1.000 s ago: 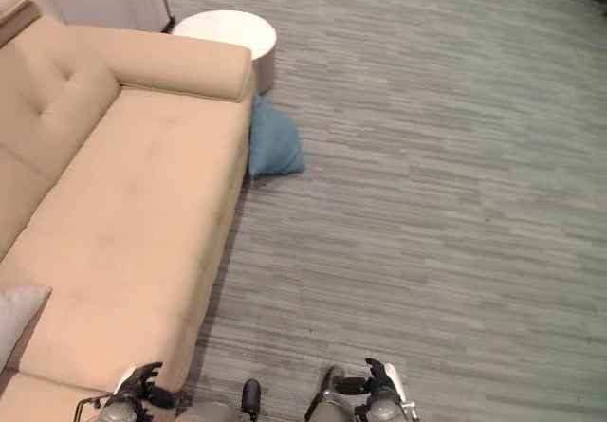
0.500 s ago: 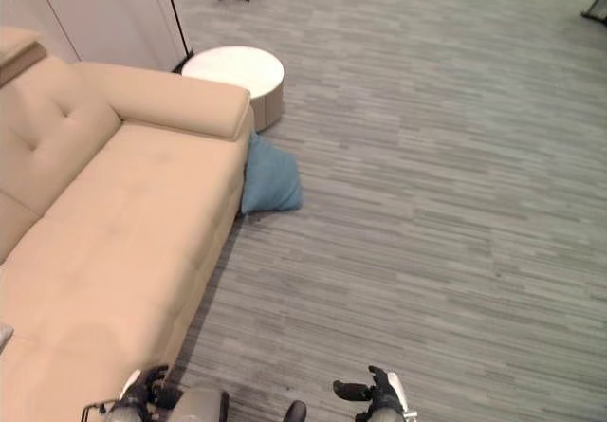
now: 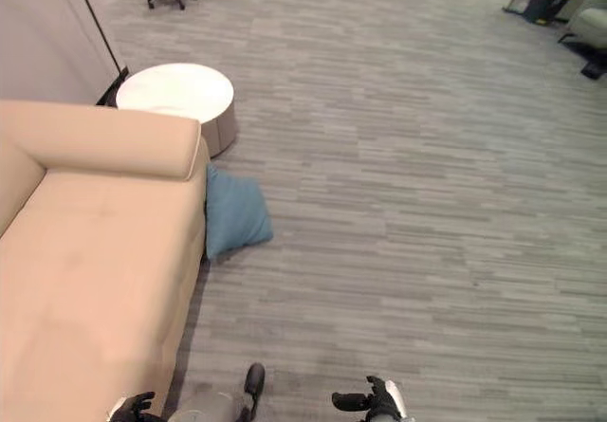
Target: Pick up all the scattered cushions and arrange them neatly on the sofa.
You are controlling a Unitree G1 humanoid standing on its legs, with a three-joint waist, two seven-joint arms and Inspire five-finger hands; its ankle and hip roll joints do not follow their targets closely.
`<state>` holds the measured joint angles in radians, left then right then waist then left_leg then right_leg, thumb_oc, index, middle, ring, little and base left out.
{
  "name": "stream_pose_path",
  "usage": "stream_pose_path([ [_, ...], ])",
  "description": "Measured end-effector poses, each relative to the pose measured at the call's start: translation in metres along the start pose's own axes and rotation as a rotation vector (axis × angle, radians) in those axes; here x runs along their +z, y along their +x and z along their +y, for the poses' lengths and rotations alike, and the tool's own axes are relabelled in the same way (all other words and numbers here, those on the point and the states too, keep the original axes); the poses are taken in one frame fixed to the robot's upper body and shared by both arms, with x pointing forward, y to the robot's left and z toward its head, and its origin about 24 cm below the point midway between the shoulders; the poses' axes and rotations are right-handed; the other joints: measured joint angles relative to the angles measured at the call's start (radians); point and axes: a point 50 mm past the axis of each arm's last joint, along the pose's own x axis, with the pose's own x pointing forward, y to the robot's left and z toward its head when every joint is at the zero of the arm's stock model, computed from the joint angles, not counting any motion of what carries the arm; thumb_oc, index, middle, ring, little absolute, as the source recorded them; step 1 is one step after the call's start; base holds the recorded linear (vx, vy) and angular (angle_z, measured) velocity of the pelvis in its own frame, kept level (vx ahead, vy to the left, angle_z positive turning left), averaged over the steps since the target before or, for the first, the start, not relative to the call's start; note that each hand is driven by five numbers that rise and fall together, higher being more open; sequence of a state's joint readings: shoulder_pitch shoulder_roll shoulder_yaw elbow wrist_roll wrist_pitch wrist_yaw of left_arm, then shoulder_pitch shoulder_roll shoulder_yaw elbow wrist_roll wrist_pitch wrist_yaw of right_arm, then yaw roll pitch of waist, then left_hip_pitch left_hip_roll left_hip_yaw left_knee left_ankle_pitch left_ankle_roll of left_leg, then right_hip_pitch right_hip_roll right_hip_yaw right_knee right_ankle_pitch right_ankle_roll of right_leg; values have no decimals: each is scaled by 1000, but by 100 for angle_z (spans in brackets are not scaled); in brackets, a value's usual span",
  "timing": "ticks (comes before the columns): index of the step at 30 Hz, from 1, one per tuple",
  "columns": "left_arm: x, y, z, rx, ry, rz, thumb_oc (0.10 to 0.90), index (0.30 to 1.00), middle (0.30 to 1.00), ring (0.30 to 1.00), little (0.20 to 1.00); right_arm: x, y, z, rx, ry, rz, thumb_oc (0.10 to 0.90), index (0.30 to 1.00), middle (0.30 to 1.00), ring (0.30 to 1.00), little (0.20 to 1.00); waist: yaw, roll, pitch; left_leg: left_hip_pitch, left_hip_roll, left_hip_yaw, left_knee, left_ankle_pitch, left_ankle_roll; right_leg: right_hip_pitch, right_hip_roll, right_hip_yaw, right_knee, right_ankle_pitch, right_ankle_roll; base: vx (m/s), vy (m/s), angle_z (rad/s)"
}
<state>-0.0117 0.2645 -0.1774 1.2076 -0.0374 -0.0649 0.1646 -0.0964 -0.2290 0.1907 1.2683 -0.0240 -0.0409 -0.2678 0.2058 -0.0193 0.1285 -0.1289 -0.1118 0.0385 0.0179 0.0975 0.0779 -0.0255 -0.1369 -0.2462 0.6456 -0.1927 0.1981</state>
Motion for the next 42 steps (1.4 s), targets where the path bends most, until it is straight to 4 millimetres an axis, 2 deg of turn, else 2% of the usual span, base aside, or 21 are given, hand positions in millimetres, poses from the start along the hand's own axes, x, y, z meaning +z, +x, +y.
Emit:
stream_pose_path([
  [1,6,1,3,2,17,-18,800,900,900,900,900,4,0,2,3,5,-11,800,900,900,900,900,-27,6,2,15,3,-18,-12,2,-3,-64,-14,-10,78,-11,12,122,27,47],
  [4,17,3,7,13,19,-65,800,900,900,900,900,-5,-3,9,28,-8,5,800,900,900,900,900,-26,-3,1,70,-12,-24,-29,-28,20,-168,-72,-23,42,-16,17,235,-54,17],
  [6,16,3,2,-3,39,-56,800,900,900,900,900,-6,-3,8,29,-21,5,800,900,900,900,900,-34,-4,2,121,-27,-7,-67,-72,1,-189,-143,-112,-173,18,-29,192,-104,-6],
  [7,15,2,-2,-13,39,-58,800,900,900,900,900,-6,-3,7,24,-22,3,800,900,900,900,900,-41,-1,0,127,-28,9,-66,-53,7,-201,-153,-130,-292,53,-42,246,-143,6],
  [8,15,2,-3,-19,46,-59,800,900,900,900,900,-5,-3,6,23,-20,-2,800,900,900,900,900,-55,3,2,136,-35,7,-62,-65,19,-229,-169,-125,-339,95,-32,267,-152,10],
  [11,11,1,-3,-18,46,-44,800,900,900,900,900,-3,-2,5,22,-17,-8,800,900,900,900,900,-63,8,-2,172,-51,-6,-78,-89,2,-249,-152,-89,-547,234,-16,338,-202,8],
  [12,10,1,-3,-19,46,-44,800,900,900,900,900,-3,-2,6,30,-17,-8,800,900,900,900,900,-66,10,-3,189,-57,-31,-76,-107,13,-245,-126,-36,-591,278,-17,297,-194,51],
  [16,7,0,-9,-27,40,-34,800,900,900,900,900,-5,-3,7,42,-18,1,800,900,900,900,900,-81,8,-10,248,-56,-95,-72,-129,1,-195,-58,-35,-567,326,-93,279,-298,65],
  [18,4,-1,-15,-42,33,-24,800,900,900,900,900,-6,-3,9,46,-11,9,800,900,900,900,900,-71,7,-18,220,-39,-111,36,-167,-53,-157,-31,-85,-560,304,-173,72,-194,58],
  [20,1,-2,-16,-45,32,-17,800,900,900,900,900,-2,-3,10,48,4,-2,800,900,900,900,900,-48,-27,-15,70,-38,-29,365,-187,-85,-106,-25,-119,-612,317,-213,56,-163,19],
  [22,-8,-5,-21,-56,6,11,800,900,900,900,900,8,-1,4,28,12,-39,800,900,900,900,900,-25,-31,-10,-86,-12,9,683,-102,-120,-59,-7,-100,-648,300,-236,103,-146,-24],
  [23,-13,-6,-22,-61,4,21,800,900,900,900,900,11,0,2,19,16,-60,800,900,900,900,900,-25,-36,-7,-147,16,16,790,-104,-109,-31,1,-99,-677,288,-247,168,-126,-23],
  [24,-13,-6,-22,-60,-1,20,800,900,900,900,900,13,0,2,18,21,-65,800,900,900,900,900,-24,-31,-8,-169,56,5,786,-145,-92,-12,24,-97,-700,270,-258,203,-86,-4],
  [26,-3,-3,-17,-43,-3,-8,800,900,900,900,900,21,2,1,14,34,-72,800,900,900,900,900,-20,-30,16,-204,121,-29,678,-144,-101,25,53,-88,-725,252,-272,268,-48,-2],
  [29,3,-2,-15,-39,2,-19,800,900,900,900,900,17,2,-1,4,30,-53,800,900,900,900,900,-27,-29,48,-191,122,-52,370,-112,-150,76,56,-95,-738,230,-251,205,1,-8],
  [33,4,-3,-25,-71,28,-27,800,900,900,900,900,-20,-3,-6,-13,2,51,800,900,900,900,900,-33,20,37,-114,78,-51,37,-33,-185,162,72,-96,-739,161,-176,292,68,-8],
  [34,0,-4,-22,-65,26,-15,800,900,900,900,900,-23,-4,-4,-5,-2,63,800,900,900,900,900,-27,14,38,-84,71,-52,33,23,-132,180,68,-73,-741,141,-157,248,86,-49],
  [37,-8,-4,-11,-39,27,8,800,900,900,900,900,-24,-6,7,21,4,72,800,900,900,900,900,-28,-48,16,-37,16,-46,23,4,-75,190,9,-52,-689,103,-112,110,51,-30],
  [39,8,0,-7,-26,24,-32,800,900,900,900,900,-22,-6,8,22,2,64,800,900,900,900,900,-24,-50,15,-4,0,-46,4,0,-39,169,-12,-50,-620,77,-89,165,148,-1],
  [40,22,3,-3,-18,18,-77,800,900,900,900,900,-15,-4,7,25,1,44,800,900,900,900,900,-23,-42,17,23,0,-46,-6,-28,-14,136,-14,-55,-533,81,-60,218,210,-20],
  [42,25,3,-3,-16,15,-84,800,900,900,900,900,0,-1,4,18,-12,2,800,900,900,900,900,-32,-5,26,68,16,-47,-20,-38,19,41,-44,-46,-271,53,-16,141,107,-14],
])
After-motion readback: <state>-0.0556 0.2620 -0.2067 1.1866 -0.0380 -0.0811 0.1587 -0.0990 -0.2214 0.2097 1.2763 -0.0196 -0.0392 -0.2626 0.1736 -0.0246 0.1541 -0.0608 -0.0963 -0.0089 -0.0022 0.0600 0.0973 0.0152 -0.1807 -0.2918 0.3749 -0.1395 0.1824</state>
